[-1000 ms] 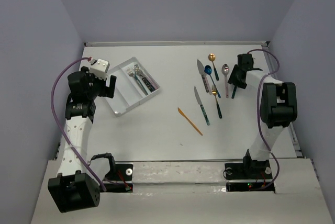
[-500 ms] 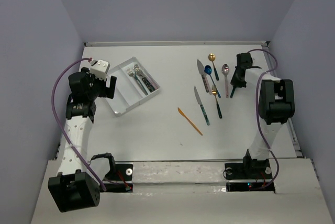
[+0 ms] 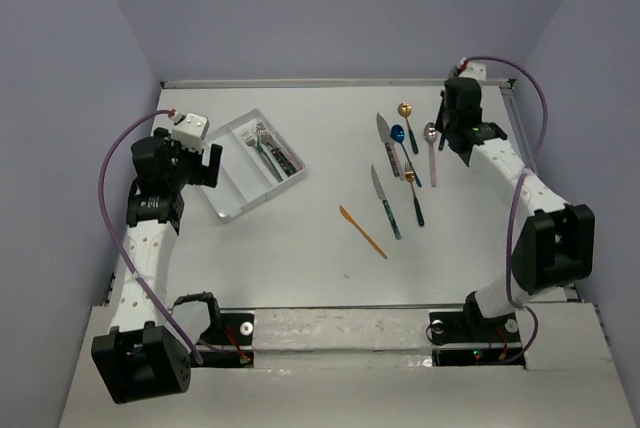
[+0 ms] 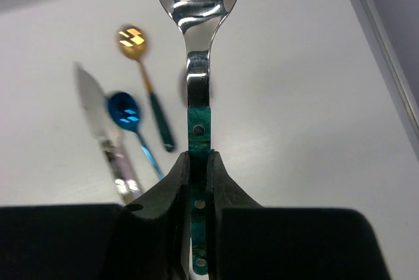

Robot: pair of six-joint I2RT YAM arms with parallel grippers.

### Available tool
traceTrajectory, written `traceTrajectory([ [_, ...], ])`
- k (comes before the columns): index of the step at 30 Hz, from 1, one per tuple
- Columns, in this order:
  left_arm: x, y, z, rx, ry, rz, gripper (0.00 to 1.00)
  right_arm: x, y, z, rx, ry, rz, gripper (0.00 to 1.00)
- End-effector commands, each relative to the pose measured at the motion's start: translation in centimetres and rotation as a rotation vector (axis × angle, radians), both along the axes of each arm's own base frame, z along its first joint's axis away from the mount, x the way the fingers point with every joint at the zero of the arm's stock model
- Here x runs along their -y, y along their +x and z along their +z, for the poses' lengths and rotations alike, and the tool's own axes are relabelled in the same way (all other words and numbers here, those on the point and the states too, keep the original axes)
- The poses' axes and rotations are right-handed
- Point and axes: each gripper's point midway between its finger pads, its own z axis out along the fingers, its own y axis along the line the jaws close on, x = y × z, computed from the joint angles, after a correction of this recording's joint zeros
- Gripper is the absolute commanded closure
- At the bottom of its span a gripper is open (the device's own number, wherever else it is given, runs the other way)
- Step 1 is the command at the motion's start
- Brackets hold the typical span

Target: Sort the eating utensils into containers

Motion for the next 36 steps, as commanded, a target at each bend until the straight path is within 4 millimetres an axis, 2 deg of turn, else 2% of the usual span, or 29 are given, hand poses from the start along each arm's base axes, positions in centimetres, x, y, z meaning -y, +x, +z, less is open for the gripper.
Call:
traceTrajectory([
  [1,-0.9,0.7,0.4,0.036,0.011,0.053,0.01,-14.7,3.4,10.9,0.346,-0.033,0.298,1.00],
  [2,-1.2,0.8,0.2,0.039,0.018,0.067,0.01,-18.5,3.9,14.2,0.416,-0.008,0.384,1.00],
  [3,-2.4,0.8,0.0,0.044,0.031,0.129,0.01,-24.3,3.0,14.9,0.435,0.026,0.511,1.00],
  [4,-3.1,0.9,0.3,0.069,0.037,0.167,0.01,-27.6,2.9,15.4,0.451,0.046,0.589,1.00],
  [5,-3.9,0.5,-0.7,0.048,0.041,0.205,0.01,-32.2,3.8,15.9,0.471,0.051,0.689,1.00],
  [6,-5.5,0.3,-0.4,0.071,0.054,0.273,0.01,-36.9,2.2,15.8,0.478,0.058,0.782,1.00],
  [7,-5.7,0.2,-0.7,0.073,0.058,0.284,0.01,-39.5,1.9,15.8,0.491,0.058,0.828,1.00],
  [8,-7.0,-0.1,-0.7,0.085,0.064,0.329,0.01,-42.0,1.5,15.5,0.490,0.043,0.880,1.00],
  [9,-7.8,-0.7,-1.6,0.075,0.067,0.358,0.01,-46.1,0.9,14.9,0.499,0.033,0.963,1.00],
  [11,-9.6,-1.4,-2.0,0.087,0.071,0.415,0.01,-49.5,0.4,13.9,0.498,0.045,1.031,1.00],
  [12,-9.9,-1.8,-3.0,0.071,0.071,0.425,0.01,-51.8,0.4,10.6,0.455,0.050,1.088,1.00],
  [13,-10.3,-2.1,-3.8,0.062,0.077,0.440,0.01,-53.2,-0.1,11.9,0.486,0.080,1.105,1.00],
  [15,-10.3,-2.3,-4.5,0.056,0.080,0.443,0.01,-54.4,0.1,10.6,0.472,0.111,1.117,1.00],
  [16,-10.3,-2.3,-4.8,0.054,0.077,0.442,0.01,-55.1,0.4,9.0,0.454,0.122,1.124,1.00],
  [18,-10.2,-2.4,-5.6,0.041,0.071,0.440,0.01,-56.3,-0.3,7.7,0.424,0.186,1.134,1.00],
  [19,-10.2,-2.4,-5.8,0.041,0.071,0.440,0.01,-56.6,-0.1,6.3,0.409,0.186,1.135,1.00],
  [20,-10.2,-2.3,-5.8,0.043,0.072,0.440,0.01,-57.2,-0.6,5.9,0.416,0.161,1.142,1.00],
  [21,-10.2,-2.3,-5.9,0.043,0.072,0.440,0.01,-56.9,-0.1,5.6,0.421,0.134,1.121,1.00],
  [26,-10.3,-2.1,-5.7,0.050,0.074,0.440,0.01,-57.8,-0.2,4.4,0.452,0.078,1.168,1.00],
  [29,-10.3,-2.1,-5.7,0.053,0.076,0.440,0.01,-57.7,0.3,1.7,0.433,0.027,1.166,1.00],
  [30,-10.4,-2.0,-5.7,0.053,0.077,0.440,0.01,-57.8,0.5,-0.1,0.414,-0.001,1.182,1.00],
  [32,-10.4,-1.9,-5.9,0.051,0.079,0.441,0.01,-58.3,0.2,-1.9,0.401,-0.035,1.200,1.00],
  [36,-10.5,-1.6,-6.3,0.045,0.080,0.437,0.01,-58.4,0.4,-2.2,0.414,-0.041,1.197,1.00],
])
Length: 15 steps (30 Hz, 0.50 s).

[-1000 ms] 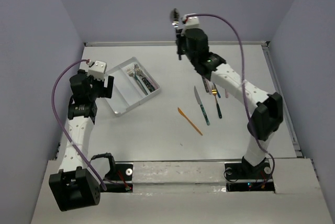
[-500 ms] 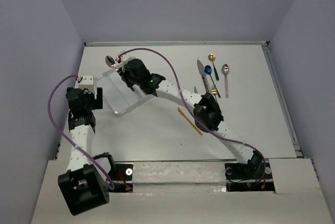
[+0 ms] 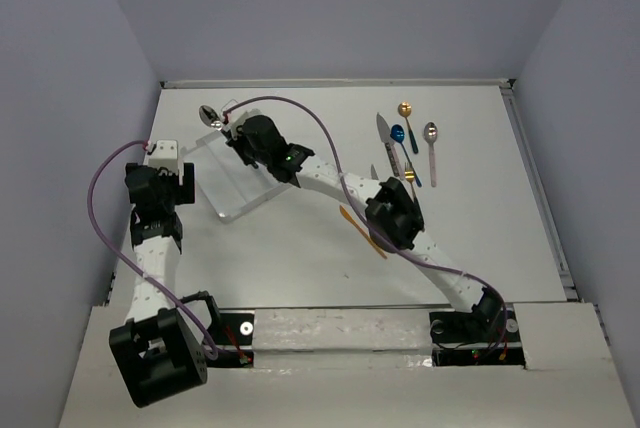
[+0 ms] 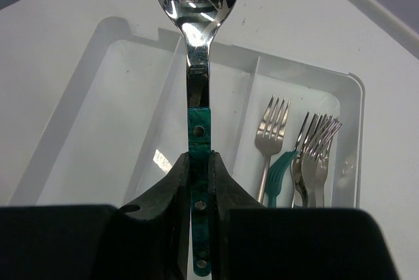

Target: Sort the eating utensils into containers

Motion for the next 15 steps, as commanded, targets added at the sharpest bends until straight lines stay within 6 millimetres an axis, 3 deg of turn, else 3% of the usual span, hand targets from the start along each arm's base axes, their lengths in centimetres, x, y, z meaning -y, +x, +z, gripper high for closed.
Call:
traceTrajectory([
  [1,-0.4,0.8,0.5,0.040,0.016,0.009,0.01,-1.3,0.3,0.9,0.087,0.036,0.008,1.00],
  [3,-0.4,0.9,0.5,0.042,0.017,0.004,0.01,-1.7,-0.3,1.4,0.083,0.048,0.016,1.00],
  [7,-0.7,1.3,0.5,0.045,0.022,0.015,0.01,-2.5,-0.7,5.1,0.112,0.151,0.007,1.00],
  [9,-0.8,1.3,0.4,0.042,0.025,0.017,0.01,-2.5,-0.7,5.9,0.088,0.202,-0.014,1.00],
  [11,-0.9,1.5,0.4,0.043,0.026,0.019,0.01,-2.7,-0.8,6.1,0.071,0.232,-0.020,1.00],
  [15,-1.4,1.6,0.4,0.051,0.036,0.039,0.01,-3.2,-1.2,3.6,0.056,0.193,0.022,1.00],
])
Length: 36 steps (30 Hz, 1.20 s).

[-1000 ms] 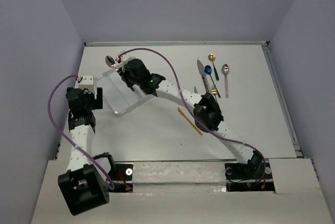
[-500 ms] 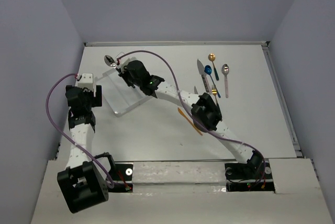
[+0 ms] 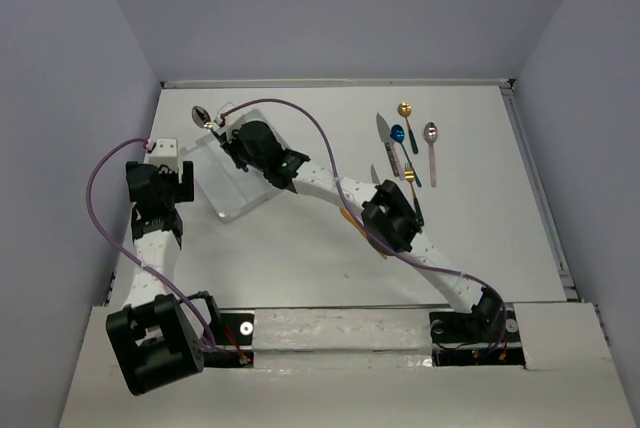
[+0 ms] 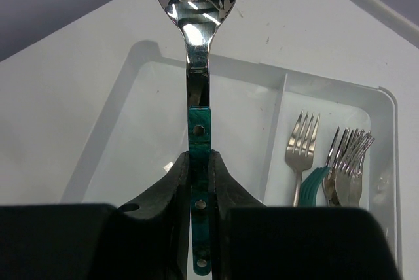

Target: Sort the eating utensils into containers

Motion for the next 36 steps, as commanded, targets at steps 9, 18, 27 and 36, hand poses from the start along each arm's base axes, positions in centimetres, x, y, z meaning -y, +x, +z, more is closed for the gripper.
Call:
traceTrajectory([
  [9,-1.2,1.0,1.0,0.062,0.041,0.039,0.01,0.8,-1.7,0.2,0.082,0.032,0.047,1.00],
  [18,-2.1,1.0,0.5,0.042,0.052,0.083,0.01,0.8,-1.2,-1.7,0.095,-0.004,0.035,1.00],
  [27,-2.1,1.3,0.2,0.033,0.050,0.078,0.01,1.0,-0.1,-2.1,0.082,0.007,-0.038,1.00],
  [36,-2.1,1.1,0.6,0.041,0.055,0.082,0.01,1.3,0.6,-2.1,0.068,0.012,-0.054,0.68],
])
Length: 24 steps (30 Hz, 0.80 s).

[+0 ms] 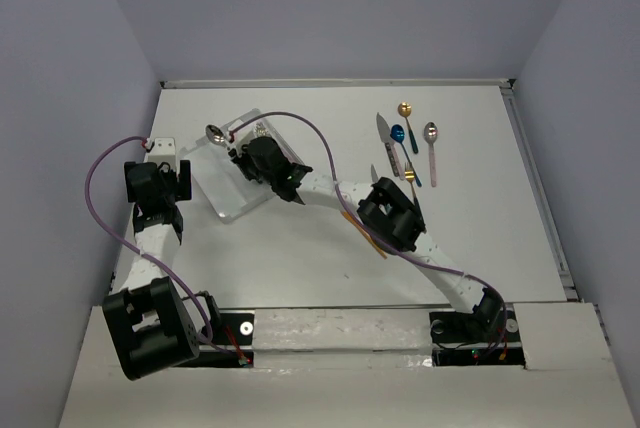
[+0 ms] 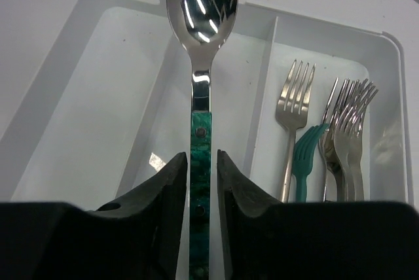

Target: Sort the eating utensils into containers

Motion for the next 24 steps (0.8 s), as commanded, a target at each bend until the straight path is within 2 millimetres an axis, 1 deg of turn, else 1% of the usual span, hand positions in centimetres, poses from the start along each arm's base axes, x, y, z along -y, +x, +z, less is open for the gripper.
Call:
traceTrajectory([
  [1,-0.5,0.4,1.8,0.060,0.031,0.011,0.01,-0.7,0.8,3.5,0.047,0.084,-0.026,0.61],
  [4,-0.5,0.3,1.8,0.060,0.032,0.012,0.01,-0.5,0.9,3.4,0.046,0.084,-0.042,0.58],
  [9,-0.4,0.2,2.1,0.066,0.034,0.012,0.01,-0.3,0.9,3.4,0.050,0.092,-0.050,0.57],
  [12,-0.4,0.2,2.3,0.065,0.034,0.012,0.01,-0.5,0.5,5.1,0.077,0.134,-0.022,0.57],
  [13,-0.4,0.1,2.4,0.067,0.035,0.013,0.01,-1.1,-0.4,5.8,0.075,0.154,0.040,0.57],
  [14,-0.4,0.1,2.5,0.067,0.034,0.016,0.01,-1.1,-1.2,8.1,0.088,0.186,0.079,0.57],
  [15,-0.5,0.0,2.7,0.069,0.038,0.016,0.01,-1.5,-2.3,9.6,0.087,0.203,0.143,0.54],
  [16,-0.4,-0.1,2.9,0.073,0.040,0.016,0.01,-0.8,-3.1,13.1,0.096,0.219,0.154,0.52],
  [17,-0.4,-0.1,3.0,0.075,0.042,0.015,0.01,-0.2,-3.4,15.0,0.096,0.223,0.151,0.51],
  [18,-0.4,-0.1,3.1,0.077,0.045,0.011,0.01,1.0,-3.1,16.7,0.109,0.218,0.101,0.46],
  [19,-0.3,-0.2,3.3,0.082,0.047,0.010,0.01,2.2,-3.3,17.4,0.101,0.175,0.073,0.44],
  [20,-0.3,-0.3,3.3,0.077,0.049,0.005,0.01,4.7,-3.0,20.8,0.134,0.174,0.033,0.41],
  [21,-0.2,-0.3,3.3,0.075,0.051,0.001,0.01,6.5,-2.5,21.8,0.128,0.162,-0.006,0.38],
  [22,-0.1,-0.4,3.2,0.072,0.053,-0.005,0.01,10.0,-1.0,20.8,0.067,0.103,-0.068,0.34],
  [23,0.0,-0.5,3.1,0.064,0.052,-0.013,0.01,12.5,-0.3,21.0,0.026,0.096,-0.106,0.31],
  [24,0.1,-0.6,2.9,0.056,0.053,-0.022,0.01,15.6,-0.2,23.1,-0.034,0.159,-0.149,0.28],
])
